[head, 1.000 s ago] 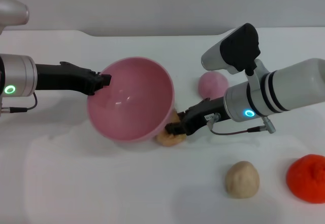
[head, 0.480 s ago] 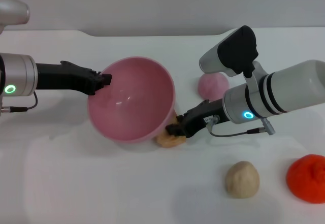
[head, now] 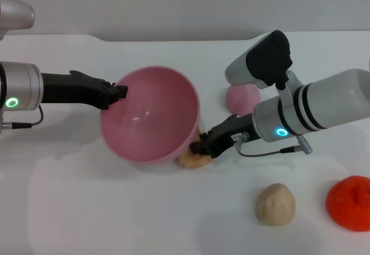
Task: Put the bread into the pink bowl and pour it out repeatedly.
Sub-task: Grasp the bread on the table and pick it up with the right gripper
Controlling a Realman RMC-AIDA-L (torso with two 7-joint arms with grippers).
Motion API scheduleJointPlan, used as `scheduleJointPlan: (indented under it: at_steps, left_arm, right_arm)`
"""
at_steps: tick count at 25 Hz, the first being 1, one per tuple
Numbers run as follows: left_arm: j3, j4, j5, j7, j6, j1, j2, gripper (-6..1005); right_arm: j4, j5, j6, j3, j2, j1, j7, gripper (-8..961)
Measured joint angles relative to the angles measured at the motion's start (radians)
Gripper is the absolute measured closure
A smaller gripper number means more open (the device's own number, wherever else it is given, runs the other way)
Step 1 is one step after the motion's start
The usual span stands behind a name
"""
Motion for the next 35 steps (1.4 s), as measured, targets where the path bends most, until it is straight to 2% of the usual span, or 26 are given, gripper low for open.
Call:
scheduleJointPlan:
  at_steps: [18,27,35]
  left_arm:
    - [0.002,0.0,0.0,0.0,0.0,0.0,0.0,957]
    - [0.001,0.0,0.0,-0.001,0.0,0.0,0.0,956]
    - [-0.009,0.0,0.0,-0.001,-0.006,0.0,0.003,956]
  right_arm:
    - [0.001,0.0,0.0,0.0,0.0,0.003,0.0,806]
    - [0.001,0.0,0.0,0.005,0.0,-0.001,-0.004,824]
    - [-0.041,0.0,0.034,0.011,-0.003,-0.051,-0.003,833]
